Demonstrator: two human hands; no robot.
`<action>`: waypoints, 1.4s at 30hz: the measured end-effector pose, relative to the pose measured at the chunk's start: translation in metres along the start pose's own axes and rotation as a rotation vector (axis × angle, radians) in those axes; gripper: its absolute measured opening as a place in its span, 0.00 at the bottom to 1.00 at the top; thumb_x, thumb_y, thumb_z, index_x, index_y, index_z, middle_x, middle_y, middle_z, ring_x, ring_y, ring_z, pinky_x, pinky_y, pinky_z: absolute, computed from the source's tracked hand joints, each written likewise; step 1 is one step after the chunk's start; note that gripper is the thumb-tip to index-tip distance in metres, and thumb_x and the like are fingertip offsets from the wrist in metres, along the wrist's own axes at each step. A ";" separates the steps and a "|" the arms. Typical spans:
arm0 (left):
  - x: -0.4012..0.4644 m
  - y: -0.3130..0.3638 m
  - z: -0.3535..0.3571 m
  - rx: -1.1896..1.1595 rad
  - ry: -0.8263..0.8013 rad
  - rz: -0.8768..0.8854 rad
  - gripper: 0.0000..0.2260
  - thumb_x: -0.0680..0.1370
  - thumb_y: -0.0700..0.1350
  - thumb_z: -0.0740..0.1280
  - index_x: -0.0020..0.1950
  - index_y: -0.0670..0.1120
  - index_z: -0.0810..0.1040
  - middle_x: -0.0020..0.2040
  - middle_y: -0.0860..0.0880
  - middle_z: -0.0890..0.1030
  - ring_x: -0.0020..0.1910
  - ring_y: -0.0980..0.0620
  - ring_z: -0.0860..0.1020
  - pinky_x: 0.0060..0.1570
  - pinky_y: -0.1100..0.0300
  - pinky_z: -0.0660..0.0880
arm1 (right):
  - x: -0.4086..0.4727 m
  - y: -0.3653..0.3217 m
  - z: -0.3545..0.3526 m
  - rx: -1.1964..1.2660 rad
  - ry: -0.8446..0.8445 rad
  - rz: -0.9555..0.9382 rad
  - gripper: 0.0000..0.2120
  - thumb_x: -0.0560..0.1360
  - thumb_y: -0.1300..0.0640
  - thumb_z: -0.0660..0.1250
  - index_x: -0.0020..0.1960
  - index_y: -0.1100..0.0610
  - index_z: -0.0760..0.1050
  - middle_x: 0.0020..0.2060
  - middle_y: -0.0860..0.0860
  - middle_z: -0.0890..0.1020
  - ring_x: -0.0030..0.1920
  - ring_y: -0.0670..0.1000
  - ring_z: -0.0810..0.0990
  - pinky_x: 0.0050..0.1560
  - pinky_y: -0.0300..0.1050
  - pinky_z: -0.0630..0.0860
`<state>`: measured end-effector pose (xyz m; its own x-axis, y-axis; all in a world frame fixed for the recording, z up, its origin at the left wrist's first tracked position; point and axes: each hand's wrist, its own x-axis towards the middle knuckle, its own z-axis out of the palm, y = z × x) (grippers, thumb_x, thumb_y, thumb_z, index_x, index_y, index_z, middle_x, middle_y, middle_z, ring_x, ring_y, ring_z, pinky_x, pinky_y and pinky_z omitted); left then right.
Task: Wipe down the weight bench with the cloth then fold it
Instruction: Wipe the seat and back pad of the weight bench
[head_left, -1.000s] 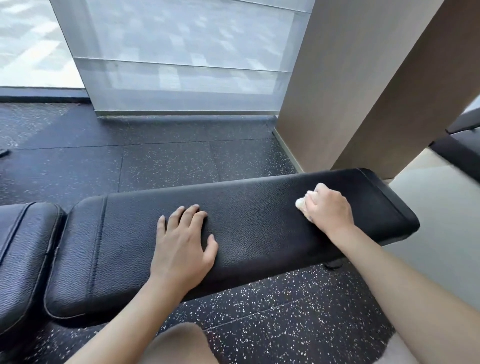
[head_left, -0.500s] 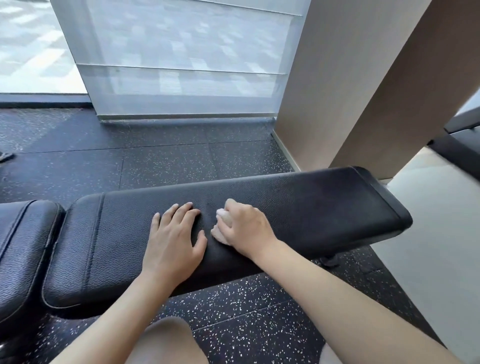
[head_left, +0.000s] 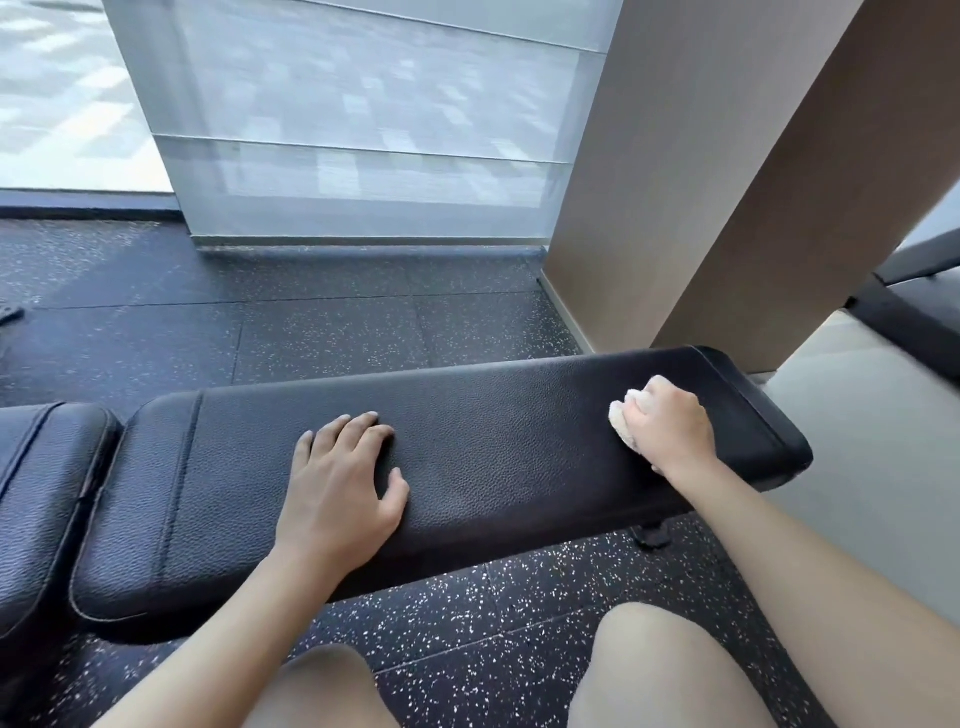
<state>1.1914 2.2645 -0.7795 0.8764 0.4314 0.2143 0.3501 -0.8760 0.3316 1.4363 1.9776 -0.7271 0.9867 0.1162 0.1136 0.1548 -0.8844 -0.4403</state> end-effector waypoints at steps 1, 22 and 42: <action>0.000 0.000 -0.002 -0.029 -0.009 0.006 0.26 0.74 0.60 0.59 0.67 0.52 0.79 0.73 0.52 0.76 0.75 0.47 0.69 0.76 0.41 0.61 | -0.003 -0.013 0.003 0.061 -0.008 -0.013 0.14 0.75 0.45 0.63 0.39 0.54 0.70 0.36 0.53 0.80 0.42 0.63 0.80 0.43 0.53 0.77; -0.074 -0.141 -0.065 -0.253 0.286 -0.146 0.13 0.75 0.44 0.65 0.56 0.49 0.85 0.63 0.54 0.82 0.64 0.53 0.77 0.70 0.59 0.70 | -0.152 -0.280 0.135 0.111 -0.386 -0.945 0.15 0.79 0.40 0.65 0.64 0.43 0.75 0.52 0.45 0.76 0.55 0.51 0.79 0.56 0.48 0.74; -0.075 -0.144 -0.064 -0.270 0.411 -0.129 0.13 0.72 0.42 0.63 0.51 0.47 0.85 0.56 0.53 0.83 0.58 0.52 0.79 0.64 0.55 0.75 | -0.139 -0.361 0.190 0.073 -0.308 -0.906 0.15 0.79 0.39 0.64 0.55 0.47 0.81 0.46 0.51 0.80 0.50 0.56 0.81 0.52 0.48 0.74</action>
<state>1.0545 2.3719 -0.7844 0.6100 0.6293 0.4815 0.3019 -0.7464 0.5931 1.2530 2.3673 -0.7533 0.4587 0.8650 0.2034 0.8577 -0.3712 -0.3557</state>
